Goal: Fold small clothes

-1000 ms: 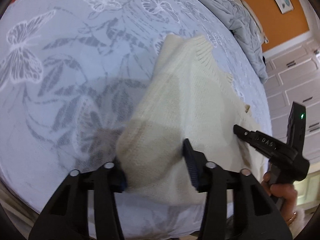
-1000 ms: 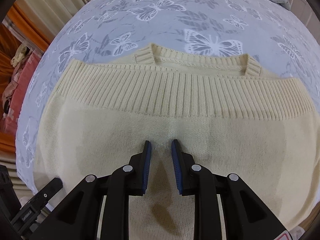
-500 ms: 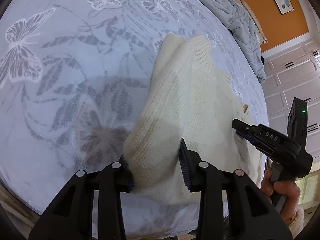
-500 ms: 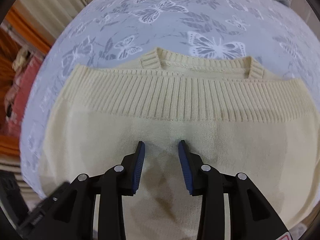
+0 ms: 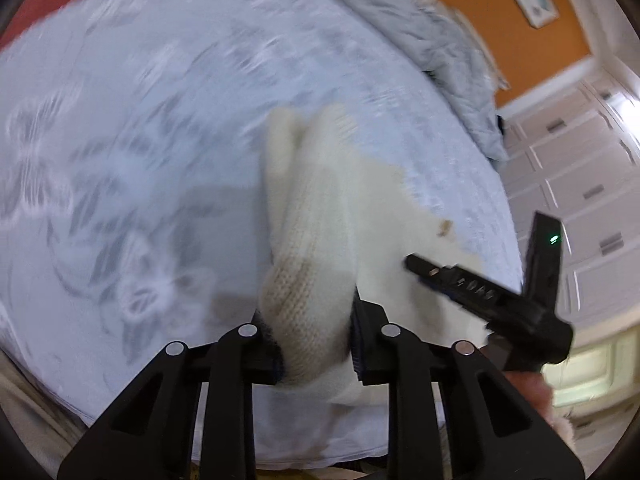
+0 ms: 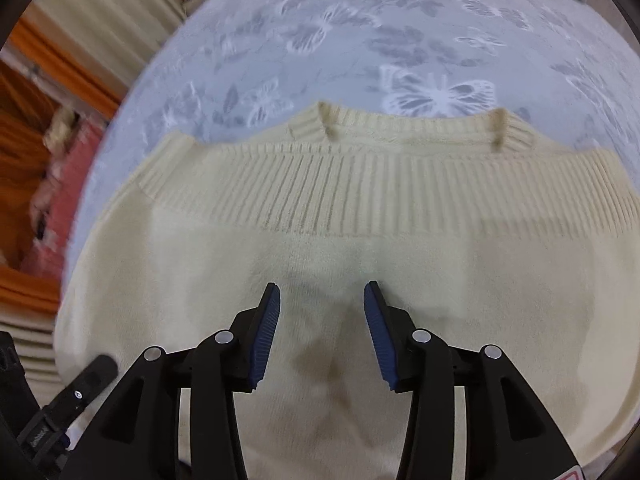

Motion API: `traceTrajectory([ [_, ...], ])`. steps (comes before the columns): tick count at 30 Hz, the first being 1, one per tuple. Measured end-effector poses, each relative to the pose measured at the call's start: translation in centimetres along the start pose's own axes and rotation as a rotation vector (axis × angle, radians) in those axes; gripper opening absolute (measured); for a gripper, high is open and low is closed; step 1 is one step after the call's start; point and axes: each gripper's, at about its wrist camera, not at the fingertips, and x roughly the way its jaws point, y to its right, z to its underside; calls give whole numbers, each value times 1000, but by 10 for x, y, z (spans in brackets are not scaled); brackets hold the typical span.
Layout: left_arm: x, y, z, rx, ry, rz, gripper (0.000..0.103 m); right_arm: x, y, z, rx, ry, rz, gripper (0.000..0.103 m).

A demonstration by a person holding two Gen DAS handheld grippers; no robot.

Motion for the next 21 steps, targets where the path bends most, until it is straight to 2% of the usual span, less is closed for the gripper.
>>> traceTrajectory([
  [4,-11,83,-3,211,26,40,21,-55,52,25,82,105,-6,45],
  [8,6,164,14,371,-12,103,20,-105,127,58,219,177,16,48],
  [9,11,174,20,394,-24,111,19,-111,138,63,240,187,25,49],
  [12,50,218,53,471,-122,135,15,-133,186,89,334,215,49,53],
  [15,101,238,93,550,-210,68,17,-139,209,106,386,221,34,54],
  [18,113,241,119,551,-226,20,25,-143,220,121,392,225,1,56],
  [20,98,244,128,582,-188,26,51,-143,220,126,382,223,-30,61],
  [21,90,243,130,600,-174,29,56,-144,218,126,372,217,-50,62],
])
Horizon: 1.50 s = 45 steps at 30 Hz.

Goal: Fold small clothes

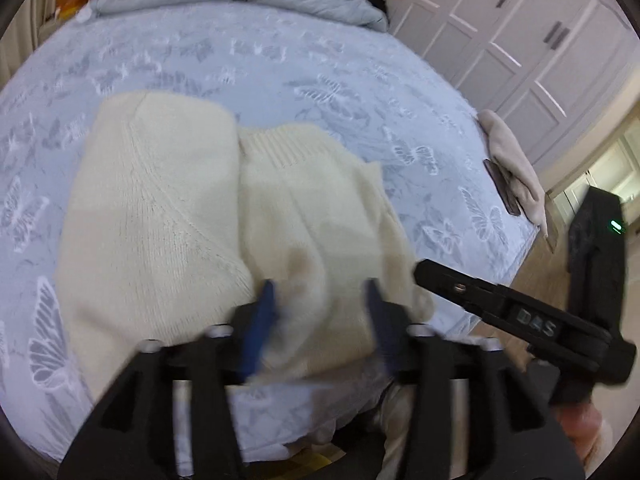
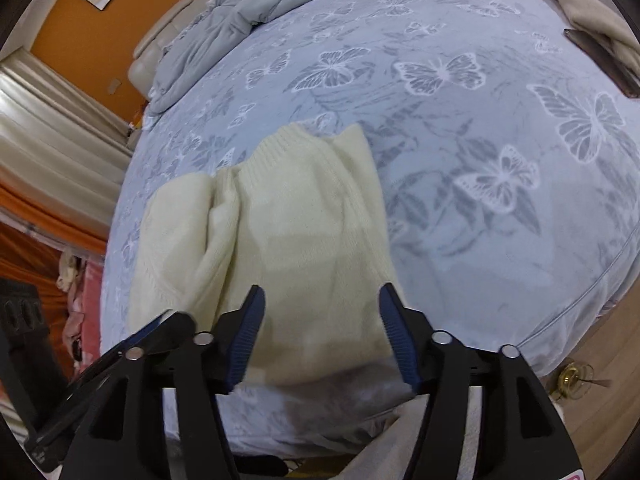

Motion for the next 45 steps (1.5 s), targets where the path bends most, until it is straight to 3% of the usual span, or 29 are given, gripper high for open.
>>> traceTrajectory([
  [2,-18,2,6,57,31,-29,71,4,-11,-6,-18,-14,-42,63],
  [3,-25,1,9,82,45,-51,73,4,-16,-8,-22,-19,-66,68],
  [5,-33,-4,20,104,52,-125,89,16,-36,-16,-38,-49,-148,77],
  [6,-37,-10,27,107,53,-176,90,20,-43,-16,-45,-61,-164,82],
  [10,-36,-38,50,56,-8,-282,89,52,-86,-15,-113,-166,-178,82],
  [15,-30,-63,58,8,-34,-341,89,93,-108,-2,-137,-297,-118,82],
  [18,-25,-72,59,-5,-39,-362,89,102,-111,1,-119,-296,-120,83],
  [20,-22,-78,60,-23,-49,-368,89,102,-116,-1,-133,-285,-145,68],
  [21,-21,-79,61,-29,-51,-369,89,103,-119,-3,-143,-287,-159,45],
  [22,-19,-82,60,-33,-54,-370,89,100,-124,-6,-160,-276,-151,33],
  [23,-18,-83,61,-34,-57,-377,89,93,-127,-11,-177,-262,-165,28],
  [25,-18,-84,60,-36,-49,-381,87,74,-134,-18,-181,-219,-225,24],
  [27,-21,-85,58,-43,-41,-353,70,48,-139,-28,-173,-162,-301,22],
  [28,-22,-86,55,-49,-42,-328,52,28,-141,-34,-169,-112,-345,21],
  [29,-27,-86,51,-70,-33,-299,42,11,-140,-39,-169,-73,-372,20],
  [31,-39,-81,45,-96,7,-254,38,-24,-120,-47,-149,11,-410,18],
  [33,-49,-73,38,-105,37,-200,40,-43,-85,-50,-94,57,-417,18],
  [36,-37,-58,36,-77,-1,-192,41,-27,-10,-47,12,-2,-275,20],
  [39,-13,-53,45,-105,-59,-165,43,12,47,-31,105,-134,-82,28],
  [42,-3,-45,52,-104,-91,-184,46,-5,57,-22,149,-78,-155,41],
  [45,-4,-43,54,-78,-84,-223,47,-16,46,-22,100,-44,-157,64],
])
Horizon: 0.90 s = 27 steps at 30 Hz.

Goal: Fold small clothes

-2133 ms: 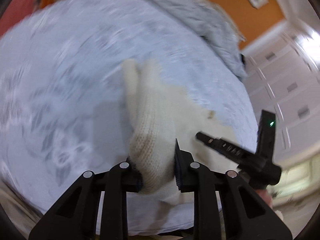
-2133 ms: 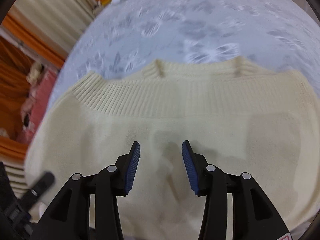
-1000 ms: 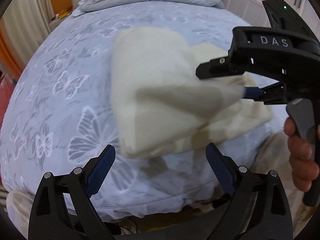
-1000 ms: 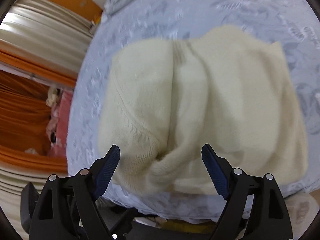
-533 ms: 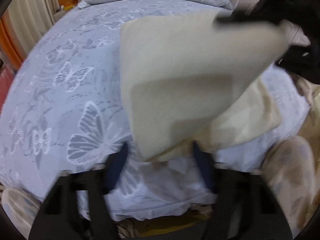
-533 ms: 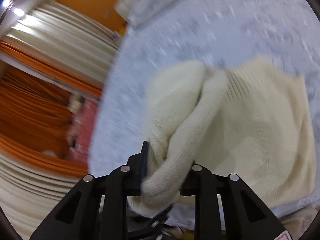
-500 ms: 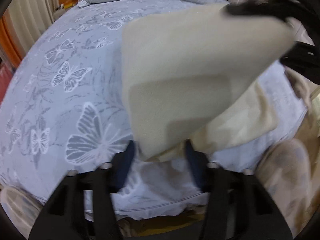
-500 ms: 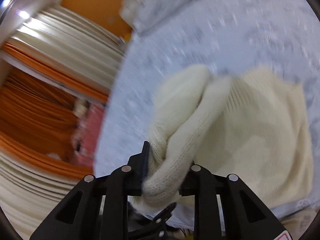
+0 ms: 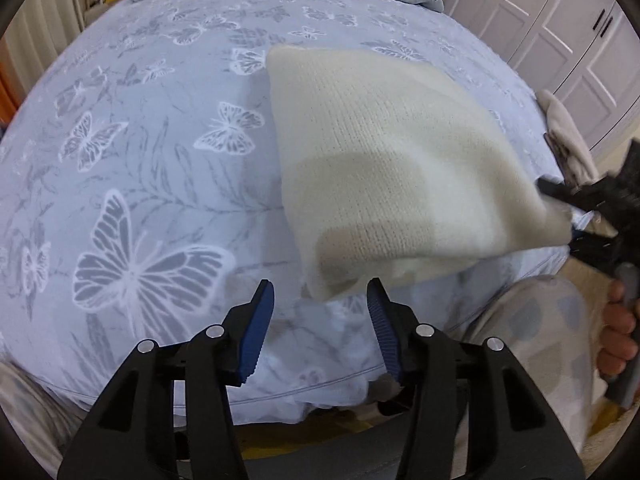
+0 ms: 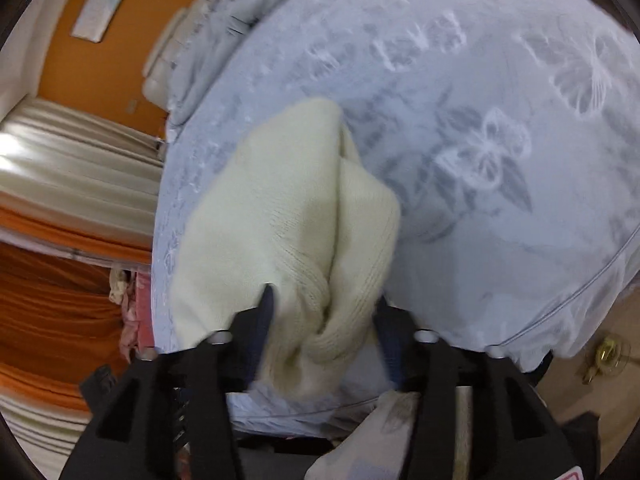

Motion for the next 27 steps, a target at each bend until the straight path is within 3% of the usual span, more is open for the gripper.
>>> traceTrajectory([
  [5,-8,-11,-6,-61,20,11,48,17,-3,0,7,-53,-17,71],
  [6,-10,-7,-8,-46,18,19,53,20,-2,-1,8,-66,-11,72],
  [7,-10,-3,-8,-31,21,17,67,25,-5,-2,1,-77,4,72],
  [8,-11,4,-10,-9,29,1,73,29,-8,-2,-7,-81,17,72],
  [10,-12,16,-11,39,44,4,74,35,-19,-8,-30,-72,35,72],
  [11,-12,21,-12,62,52,1,73,37,-27,-10,-59,-64,48,65],
  [12,-10,28,-14,99,62,-22,73,37,-39,-12,-111,-62,79,36],
  [13,-6,30,-16,121,62,-46,57,36,-59,-16,-171,-74,60,27],
  [14,1,29,-20,127,44,-69,29,31,-75,-19,-195,-65,20,26],
  [15,3,23,-23,98,34,-95,22,23,-92,-22,-222,-50,-34,26],
  [17,-10,-4,-27,-39,65,-72,21,-4,-125,-28,-256,-8,-224,22],
  [19,-26,-19,-25,-73,106,-69,19,-22,-136,-29,-245,9,-369,15],
  [20,-32,-22,-23,-63,121,-76,19,-21,-132,-29,-233,11,-381,14],
  [21,-33,-23,-20,-43,120,-97,19,-16,-123,-27,-227,8,-335,13],
  [22,-27,-24,-18,-30,95,-117,19,1,-103,-23,-227,-9,-173,13],
  [23,-18,-26,-16,-37,65,-134,18,23,-81,-19,-209,-60,-21,13],
  [25,2,-30,-9,-60,5,-156,18,68,-18,-4,-89,-221,198,10],
  [27,13,-33,-5,-63,-29,-163,19,58,3,2,9,-213,82,8],
])
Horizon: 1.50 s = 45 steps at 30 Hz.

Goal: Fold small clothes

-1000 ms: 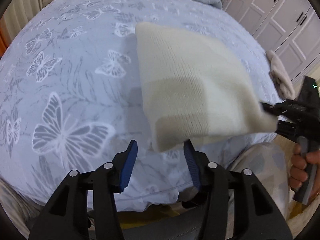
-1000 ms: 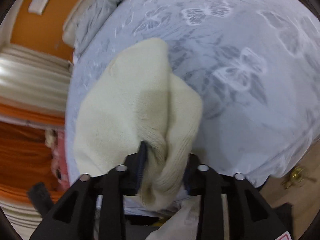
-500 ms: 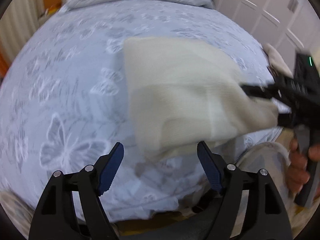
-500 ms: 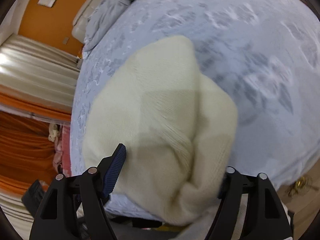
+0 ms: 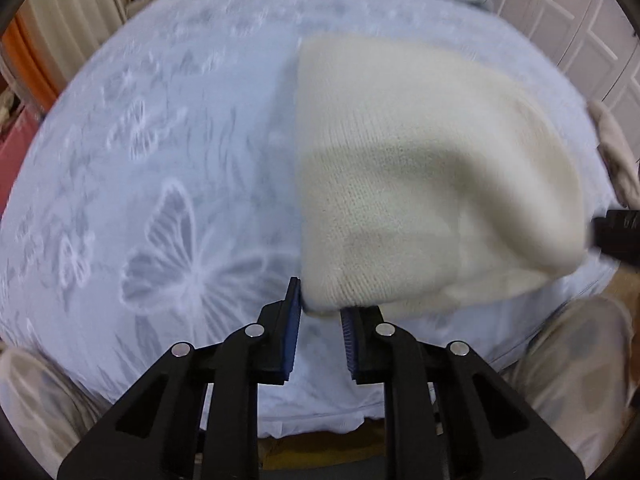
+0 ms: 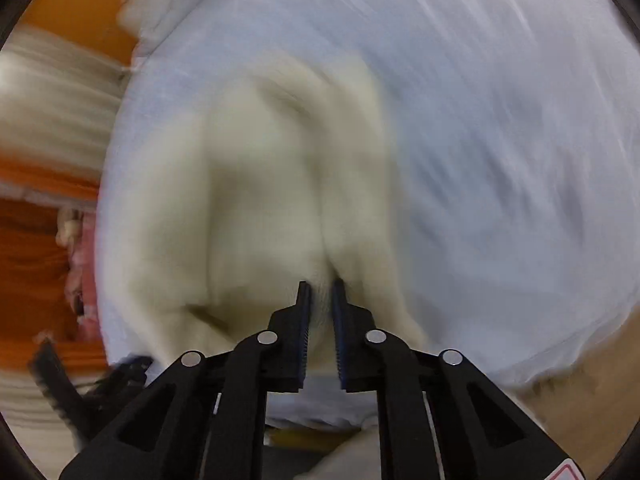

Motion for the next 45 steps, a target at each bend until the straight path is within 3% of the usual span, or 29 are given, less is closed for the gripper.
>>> traceTrajectory([
  [2,-6,0,6,10,34,17,24,-28,-5,5,-30,92,46,22],
  [3,-9,-1,8,11,39,37,28,-41,-14,7,-73,143,90,39],
  [4,-10,-3,7,1,32,55,39,-47,-19,9,-90,163,92,57],
  [5,-12,-5,9,-16,31,72,44,-53,-24,10,-101,184,74,62],
  [8,-21,-6,11,-31,46,105,45,-54,-47,3,-138,207,-3,69],
  [11,-31,-2,14,-1,77,91,59,-27,-78,-14,-179,163,-56,74],
  [13,-34,3,13,21,89,83,63,0,-90,-23,-205,101,-109,85],
  [14,-34,5,13,30,89,76,63,15,-95,-26,-205,73,-97,85],
  [15,-35,7,13,36,89,75,64,27,-99,-26,-209,45,-83,75],
  [16,-34,7,12,39,88,76,64,43,-108,-31,-231,-4,-84,17],
  [17,-32,7,12,41,83,73,64,43,-115,-33,-246,-12,-78,16],
  [20,-29,6,9,42,70,81,64,-17,-158,-29,-412,182,-108,15],
  [22,-24,4,7,54,66,68,64,-36,-165,-28,-479,260,-54,15],
  [23,-20,4,7,55,60,64,64,-26,-154,-36,-463,242,6,16],
  [24,-16,4,7,53,54,57,64,3,-131,-47,-419,138,103,18],
  [26,-2,3,7,45,27,42,64,35,-97,-51,-333,16,187,24],
  [29,1,-1,7,15,15,53,65,8,-82,-33,-246,101,60,35],
  [31,-5,-3,8,0,24,77,64,-14,-77,-11,-229,138,4,58],
  [32,-11,-3,7,-1,42,104,64,-17,-73,-3,-222,135,-11,64],
  [35,-19,2,4,15,71,137,70,-6,-60,18,-173,58,-57,66],
  [36,-18,4,2,16,75,134,70,3,-61,21,-168,41,-38,66],
  [37,-15,6,-1,19,73,125,70,14,-61,25,-178,25,13,64],
  [38,-10,7,-3,19,62,117,61,20,-64,27,-196,11,35,57],
  [39,1,6,-5,19,34,101,50,24,-71,27,-215,-4,29,13],
  [40,8,5,-8,21,5,111,33,20,-77,26,-223,22,19,15],
  [41,12,0,-10,0,-17,137,27,7,-85,25,-245,66,9,15],
  [43,8,-6,-12,-9,-10,147,25,-27,-98,27,-281,155,-27,14],
  [45,6,-5,-11,22,-6,146,25,-27,-86,21,-234,140,8,14],
])
